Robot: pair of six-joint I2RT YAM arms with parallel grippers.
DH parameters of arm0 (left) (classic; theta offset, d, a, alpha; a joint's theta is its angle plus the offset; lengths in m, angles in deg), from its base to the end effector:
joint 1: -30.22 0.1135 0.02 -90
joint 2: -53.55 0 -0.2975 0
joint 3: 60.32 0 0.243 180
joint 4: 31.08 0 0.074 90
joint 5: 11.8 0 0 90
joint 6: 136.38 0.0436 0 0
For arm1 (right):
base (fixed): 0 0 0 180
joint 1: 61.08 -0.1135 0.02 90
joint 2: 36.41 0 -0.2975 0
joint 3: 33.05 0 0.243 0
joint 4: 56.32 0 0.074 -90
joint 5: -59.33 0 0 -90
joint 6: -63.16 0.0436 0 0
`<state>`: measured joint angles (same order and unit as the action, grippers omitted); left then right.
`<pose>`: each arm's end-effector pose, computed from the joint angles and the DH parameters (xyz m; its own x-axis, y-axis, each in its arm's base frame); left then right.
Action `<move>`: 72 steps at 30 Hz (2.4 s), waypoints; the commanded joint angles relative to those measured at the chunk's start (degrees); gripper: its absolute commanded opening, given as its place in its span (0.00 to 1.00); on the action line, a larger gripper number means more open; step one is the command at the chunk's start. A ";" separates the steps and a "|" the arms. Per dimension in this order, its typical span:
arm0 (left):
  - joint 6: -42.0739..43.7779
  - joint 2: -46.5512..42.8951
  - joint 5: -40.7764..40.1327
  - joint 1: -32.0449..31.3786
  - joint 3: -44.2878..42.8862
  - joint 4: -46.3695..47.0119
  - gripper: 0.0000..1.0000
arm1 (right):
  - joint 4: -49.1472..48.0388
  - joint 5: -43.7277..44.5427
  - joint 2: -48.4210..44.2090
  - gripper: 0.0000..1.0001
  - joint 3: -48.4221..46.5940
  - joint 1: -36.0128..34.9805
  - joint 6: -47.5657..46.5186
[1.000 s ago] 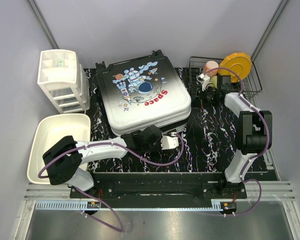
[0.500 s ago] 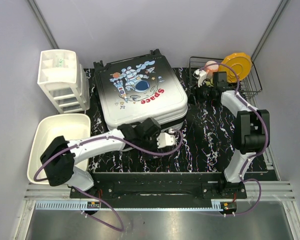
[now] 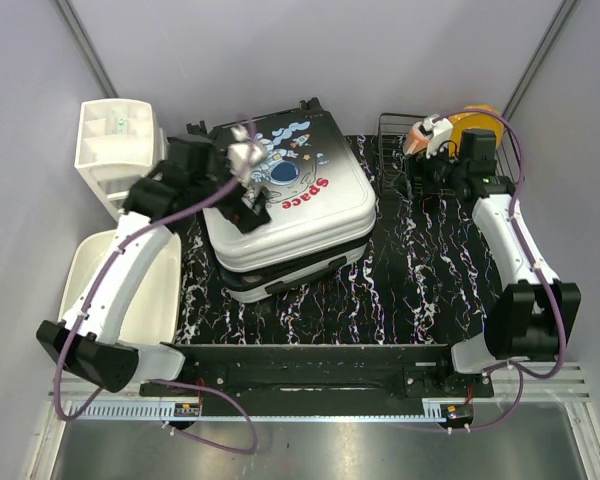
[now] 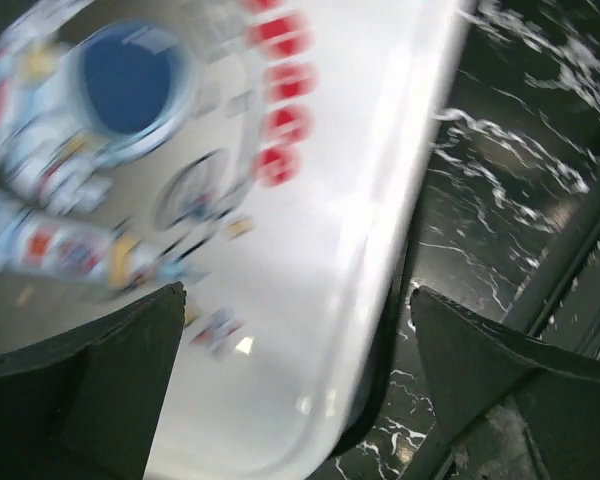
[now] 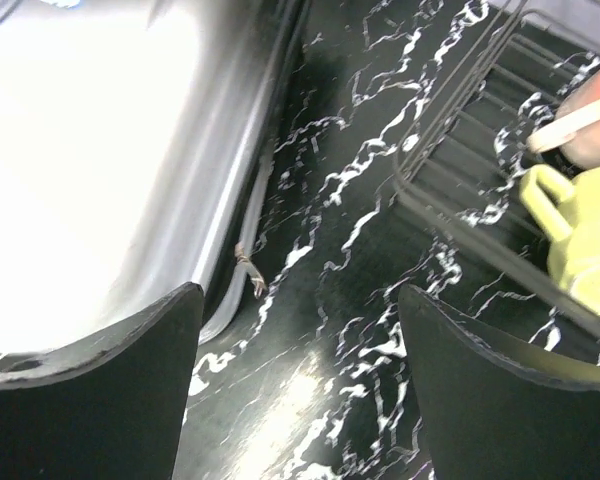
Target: Open, take out, and arrange the luggage
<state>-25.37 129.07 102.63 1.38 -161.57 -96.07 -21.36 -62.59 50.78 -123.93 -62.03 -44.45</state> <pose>0.2125 -0.1376 0.4351 -0.2595 0.5155 -0.8166 0.8706 0.4909 0.0333 0.3424 0.0287 0.3687 -0.3537 -0.2627 -0.8977 -0.6011 0.7992 0.0030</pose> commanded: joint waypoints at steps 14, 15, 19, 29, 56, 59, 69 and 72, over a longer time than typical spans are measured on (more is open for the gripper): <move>-25.58 13.05 4.59 37.01 -10.15 10.53 0.99 | 6.85 -9.82 -9.85 0.75 17.95 -8.62 25.14; -26.46 14.20 5.01 37.01 -11.47 10.71 0.99 | 5.97 -10.00 -9.59 0.75 19.17 -10.02 26.38; -28.49 15.97 7.65 36.93 -9.64 12.80 0.99 | 0.10 -11.06 -9.85 0.75 22.60 -13.01 30.96; -25.68 6.13 7.57 36.84 1.52 16.16 0.99 | -10.57 -5.78 -16.10 0.74 29.65 -27.07 10.97; -24.53 4.45 2.74 36.93 7.15 14.58 0.99 | 4.19 5.66 6.32 0.40 17.43 -43.96 -24.05; -24.88 5.33 0.45 36.84 6.80 13.78 0.99 | 12.88 0.73 4.91 0.24 16.99 -45.80 -25.72; -30.07 7.79 3.79 36.84 7.06 14.13 0.99 | 29.26 -8.77 -2.72 0.14 15.15 -52.22 -32.68; -30.50 8.49 4.84 36.93 7.42 14.13 0.99 | 29.52 -9.65 -6.58 0.40 11.20 -52.31 -30.21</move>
<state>-53.72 137.09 105.10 38.32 -154.60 -83.18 -8.55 -60.32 52.53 -107.97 -111.87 -80.03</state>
